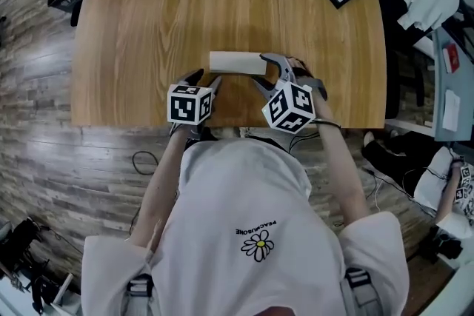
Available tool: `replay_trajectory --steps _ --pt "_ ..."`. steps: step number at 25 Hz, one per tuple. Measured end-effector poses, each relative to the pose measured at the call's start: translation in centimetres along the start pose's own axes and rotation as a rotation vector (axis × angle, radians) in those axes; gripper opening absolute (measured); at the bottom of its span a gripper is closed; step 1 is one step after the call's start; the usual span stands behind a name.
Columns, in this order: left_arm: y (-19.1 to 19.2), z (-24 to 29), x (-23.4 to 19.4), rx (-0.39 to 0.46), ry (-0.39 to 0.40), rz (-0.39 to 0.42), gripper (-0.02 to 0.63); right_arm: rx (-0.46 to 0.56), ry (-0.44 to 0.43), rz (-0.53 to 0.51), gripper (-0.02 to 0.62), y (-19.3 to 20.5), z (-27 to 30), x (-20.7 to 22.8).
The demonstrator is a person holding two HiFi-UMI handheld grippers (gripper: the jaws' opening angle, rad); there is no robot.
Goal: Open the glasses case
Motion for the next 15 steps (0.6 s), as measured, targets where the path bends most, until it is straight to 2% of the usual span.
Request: replay_trajectory --steps 6,15 --pt "0.4 0.5 -0.2 -0.045 0.035 -0.023 0.172 -0.089 -0.055 -0.063 0.238 1.8 2.5 -2.0" --pt "0.0 1.2 -0.4 -0.074 0.033 0.001 0.136 -0.149 -0.011 -0.125 0.213 3.1 4.5 -2.5"
Point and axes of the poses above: the fingertips, and each gripper's own axes: z forward along the fingers, x to its right, y out of its underside, the point moved 3 cm from there along -z, backward along the fingers, and after that the axes turned 6 degrees about -x, right-handed, at the moved point
